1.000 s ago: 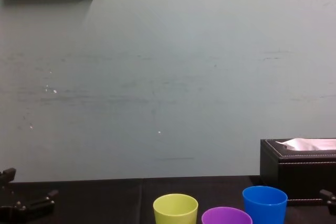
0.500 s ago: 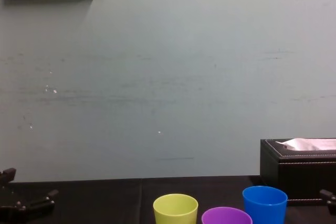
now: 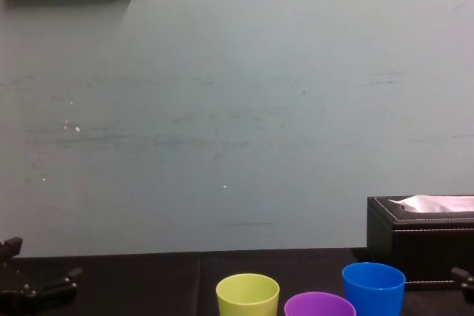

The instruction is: Stack the three plastic cups sequentially using one hand.

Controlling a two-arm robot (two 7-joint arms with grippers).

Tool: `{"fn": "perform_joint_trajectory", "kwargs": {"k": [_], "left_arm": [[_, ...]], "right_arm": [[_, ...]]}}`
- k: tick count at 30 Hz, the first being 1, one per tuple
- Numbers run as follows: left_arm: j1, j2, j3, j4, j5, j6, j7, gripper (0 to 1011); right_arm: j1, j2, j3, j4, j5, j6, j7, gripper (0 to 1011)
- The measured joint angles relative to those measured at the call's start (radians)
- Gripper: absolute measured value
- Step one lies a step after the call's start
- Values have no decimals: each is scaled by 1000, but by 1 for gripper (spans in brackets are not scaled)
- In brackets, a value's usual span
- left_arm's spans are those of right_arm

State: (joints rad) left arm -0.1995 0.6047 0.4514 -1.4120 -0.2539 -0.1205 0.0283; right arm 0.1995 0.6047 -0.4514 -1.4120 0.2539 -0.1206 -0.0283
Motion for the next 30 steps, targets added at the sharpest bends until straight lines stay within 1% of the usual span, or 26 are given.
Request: {"fn": "perform_joint_trajectory", "kwargs": {"k": [30], "left_arm": [[0,0,0,0,0,0,0,1000]], "right_arm": [[0,0,0,0,0,0,0,1004]]}}
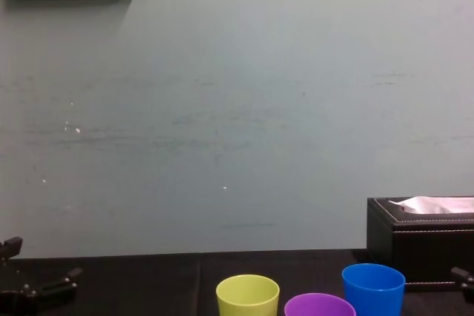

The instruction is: Stack the three plastic cups sequentially using one hand.

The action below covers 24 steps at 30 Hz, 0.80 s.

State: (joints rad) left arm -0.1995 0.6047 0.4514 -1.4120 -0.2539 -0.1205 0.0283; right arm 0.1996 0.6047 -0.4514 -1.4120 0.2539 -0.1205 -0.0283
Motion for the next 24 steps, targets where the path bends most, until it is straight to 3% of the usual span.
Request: {"fn": "perform_joint_trajectory", "kwargs": {"k": [11,15,20,24], "left_arm": [[0,0,0,0,0,0,0,1000],[0,0,0,0,0,0,0,1000],[0,0,0,0,0,0,0,1000],[0,0,0,0,0,0,0,1000]], "right_arm": [[-22,-15,29,-21,21,5,37,1004],[-44,-9,46,-53,46,43,61,1004],[-75,2,74,-102,124,159,124,1004],[-83,5,84,-115,159,211,163,1004]]}}
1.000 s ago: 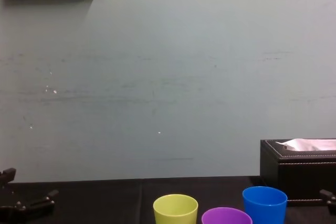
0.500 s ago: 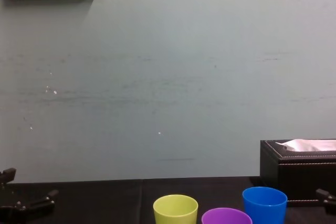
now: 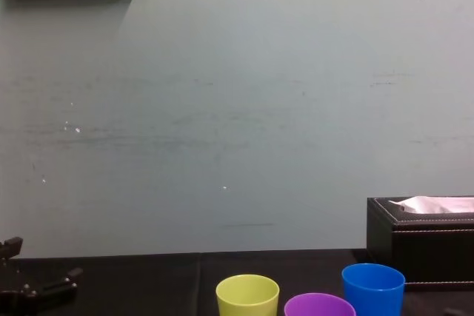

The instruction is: Stack the three plastic cups sequentially using one hand.

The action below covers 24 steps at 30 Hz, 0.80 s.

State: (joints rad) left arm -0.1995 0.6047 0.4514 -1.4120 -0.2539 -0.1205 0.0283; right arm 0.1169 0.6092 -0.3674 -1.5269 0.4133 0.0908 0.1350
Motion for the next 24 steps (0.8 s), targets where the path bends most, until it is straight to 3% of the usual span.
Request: {"fn": "perform_joint_trajectory", "kwargs": {"k": [8,24], "left_arm": [[0,0,0,0,0,0,0,1000],[0,0,0,0,0,0,0,1000]], "right_arm": [[-5,-21,18,-4,66,67,88,1004],[18,-58,24,-14,51,141,143,1004]]}}
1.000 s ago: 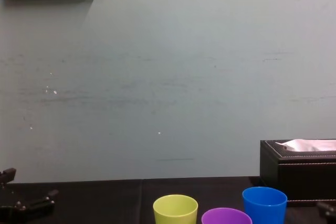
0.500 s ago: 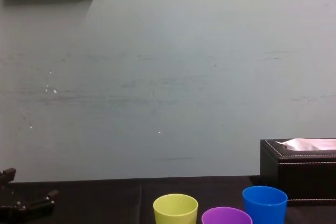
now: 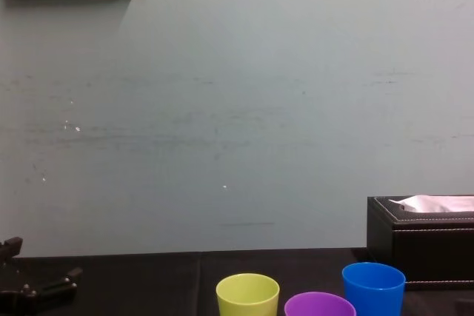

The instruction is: Stack the three plastic cups sequentially using one hand.

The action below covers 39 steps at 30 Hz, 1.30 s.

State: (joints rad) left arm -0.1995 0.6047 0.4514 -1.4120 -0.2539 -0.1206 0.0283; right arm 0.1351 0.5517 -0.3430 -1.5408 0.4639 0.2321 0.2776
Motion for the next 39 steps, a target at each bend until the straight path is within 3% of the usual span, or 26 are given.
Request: {"fn": "perform_joint_trajectory", "kwargs": {"k": [11,39], "left_arm": [[0,0,0,0,0,0,0,1000],[0,0,0,0,0,0,0,1000]], "right_arm": [[42,-55,-19,38,-49,39,-3,1004],[119,-168,-30,151,-194,5,-27,1004]]}}
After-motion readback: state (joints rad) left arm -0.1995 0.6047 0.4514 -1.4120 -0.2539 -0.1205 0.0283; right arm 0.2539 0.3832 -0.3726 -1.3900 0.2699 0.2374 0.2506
